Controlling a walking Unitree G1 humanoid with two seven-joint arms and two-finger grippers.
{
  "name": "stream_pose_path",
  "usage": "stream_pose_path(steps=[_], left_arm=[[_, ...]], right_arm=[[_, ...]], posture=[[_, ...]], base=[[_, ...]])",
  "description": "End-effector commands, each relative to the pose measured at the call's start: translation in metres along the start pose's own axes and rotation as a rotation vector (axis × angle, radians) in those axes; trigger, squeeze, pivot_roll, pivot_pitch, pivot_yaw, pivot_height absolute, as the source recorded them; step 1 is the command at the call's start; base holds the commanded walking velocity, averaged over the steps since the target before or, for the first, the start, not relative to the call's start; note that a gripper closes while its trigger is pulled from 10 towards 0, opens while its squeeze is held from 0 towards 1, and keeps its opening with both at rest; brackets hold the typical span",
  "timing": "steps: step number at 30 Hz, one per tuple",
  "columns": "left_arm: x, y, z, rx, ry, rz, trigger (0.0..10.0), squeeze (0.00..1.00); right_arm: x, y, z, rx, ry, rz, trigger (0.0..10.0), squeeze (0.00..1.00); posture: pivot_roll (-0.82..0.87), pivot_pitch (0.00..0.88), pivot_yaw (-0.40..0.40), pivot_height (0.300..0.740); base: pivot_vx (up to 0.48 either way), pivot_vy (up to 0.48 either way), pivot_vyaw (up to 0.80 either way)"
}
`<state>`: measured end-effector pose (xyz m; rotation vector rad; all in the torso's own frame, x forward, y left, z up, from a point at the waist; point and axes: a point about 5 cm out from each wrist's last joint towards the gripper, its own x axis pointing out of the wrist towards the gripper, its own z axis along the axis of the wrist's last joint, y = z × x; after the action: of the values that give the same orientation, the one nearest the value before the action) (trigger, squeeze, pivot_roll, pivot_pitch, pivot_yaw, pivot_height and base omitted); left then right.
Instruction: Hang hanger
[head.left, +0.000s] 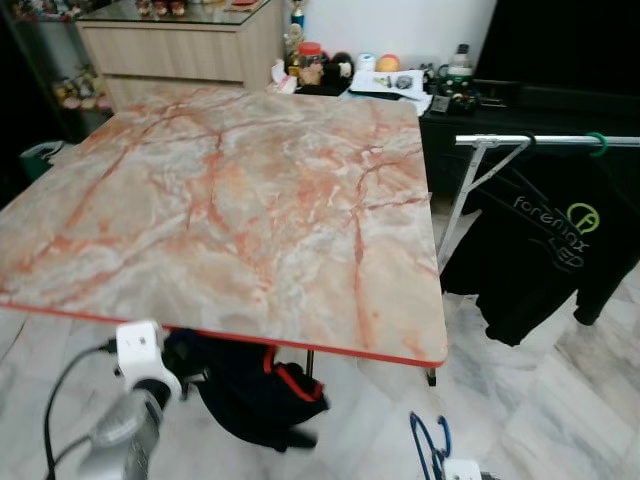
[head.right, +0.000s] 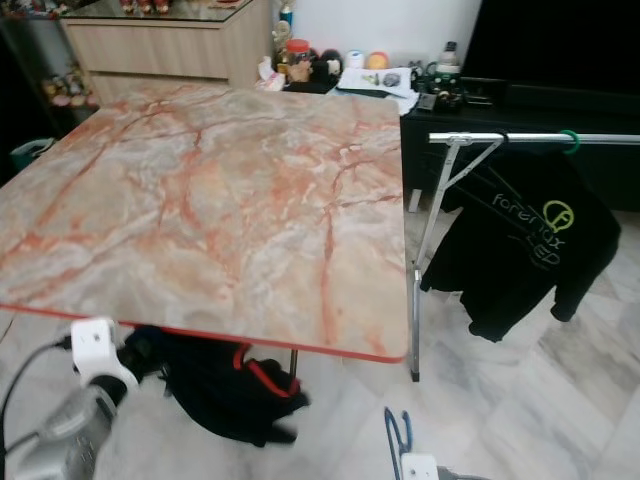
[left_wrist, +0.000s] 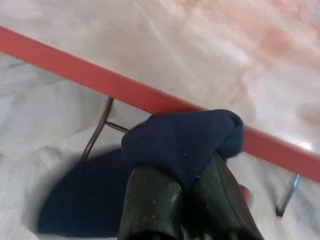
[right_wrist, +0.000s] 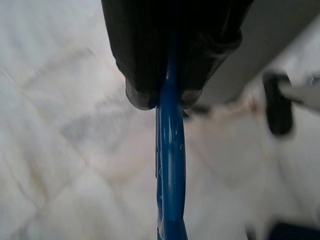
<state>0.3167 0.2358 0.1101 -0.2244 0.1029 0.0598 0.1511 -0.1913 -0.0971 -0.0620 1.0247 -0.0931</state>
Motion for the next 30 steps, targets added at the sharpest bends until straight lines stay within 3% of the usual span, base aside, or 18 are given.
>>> stream_pose_path(steps=[1, 2, 3, 5, 6, 7, 8, 9, 10, 11, 13, 14, 30], left_arm=[[-0.015, -0.063, 0.189, 0.094, -0.736, -0.297, 10.0, 0.00], [-0.015, -0.063, 0.189, 0.094, -0.736, -0.297, 10.0, 0.00], [-0.020, -0.091, 0.195, 0.117, -0.669, -0.524, 10.0, 0.00], [-0.023, -0.107, 0.176, 0.148, -0.540, -0.692, 10.0, 0.00], [-0.023, -0.108, 0.167, 0.160, -0.502, -0.719, 10.0, 0.00], [-0.018, -0.102, 0.135, 0.132, -0.376, -0.711, 10.0, 0.00], [-0.018, -0.102, 0.135, 0.132, -0.376, -0.711, 10.0, 0.00], [-0.017, -0.094, 0.095, 0.138, -0.241, -0.691, 10.0, 0.00], [-0.017, -0.094, 0.095, 0.138, -0.241, -0.691, 10.0, 0.00], [-0.021, -0.084, 0.059, 0.132, -0.132, -0.645, 10.0, 0.00], [-0.024, -0.076, 0.040, 0.145, -0.075, -0.609, 10.0, 0.00], [-0.025, -0.070, 0.032, 0.097, -0.057, -0.548, 10.0, 0.00], [-0.023, -0.063, 0.041, 0.048, -0.140, -0.407, 10.0, 0.00]], right_arm=[[0.001, 0.004, 0.006, -0.004, -0.016, 0.013, 10.0, 0.00], [0.001, 0.004, 0.006, -0.004, -0.016, 0.013, 10.0, 0.00], [0.001, 0.004, 0.006, -0.009, -0.013, 0.018, 10.0, 0.00], [0.001, 0.004, 0.007, -0.015, -0.011, 0.024, 10.0, 0.00], [0.001, 0.004, 0.007, -0.015, -0.011, 0.024, 10.0, 0.00], [0.001, 0.004, 0.006, -0.014, -0.006, 0.027, 10.0, 0.00], [0.001, 0.004, 0.006, -0.014, -0.006, 0.027, 10.0, 0.00], [0.001, 0.004, 0.005, -0.008, -0.002, 0.027, 10.0, 0.00], [0.001, 0.004, 0.005, -0.008, -0.002, 0.027, 10.0, 0.00], [0.001, 0.003, 0.003, 0.004, 0.000, 0.022, 10.0, 0.00], [0.000, 0.002, 0.001, 0.005, 0.004, 0.019, 10.0, 0.00], [0.000, -0.001, -0.001, 0.012, 0.008, 0.011, 10.0, 0.00], [0.000, 0.007, 0.002, 0.008, 0.002, 0.022, 10.0, 0.00]], posture=[[0.08, 0.071, 0.023, 0.740], [0.08, 0.071, 0.023, 0.740], [0.09, 0.065, 0.031, 0.740], [0.09, 0.064, 0.033, 0.740], [0.09, 0.063, 0.034, 0.740], [0.09, 0.062, 0.039, 0.740], [0.09, 0.062, 0.039, 0.740], [0.08, 0.064, 0.040, 0.740], [0.08, 0.064, 0.040, 0.740], [0.07, 0.063, 0.041, 0.740], [0.07, 0.067, 0.039, 0.740], [0.07, 0.065, 0.039, 0.740], [0.08, 0.075, 0.035, 0.740]], base=[[0.270, 0.000, 0.00], [0.270, 0.000, 0.00], [0.000, 0.000, 0.00], [0.000, 0.000, 0.00], [0.000, 0.000, 0.00], [0.000, 0.000, 0.00], [0.000, 0.000, 0.00], [0.000, 0.000, 0.00], [0.000, 0.000, 0.00], [0.000, 0.000, 0.00], [0.000, 0.000, 0.00], [0.000, 0.000, 0.00], [0.000, 0.000, 0.00]])
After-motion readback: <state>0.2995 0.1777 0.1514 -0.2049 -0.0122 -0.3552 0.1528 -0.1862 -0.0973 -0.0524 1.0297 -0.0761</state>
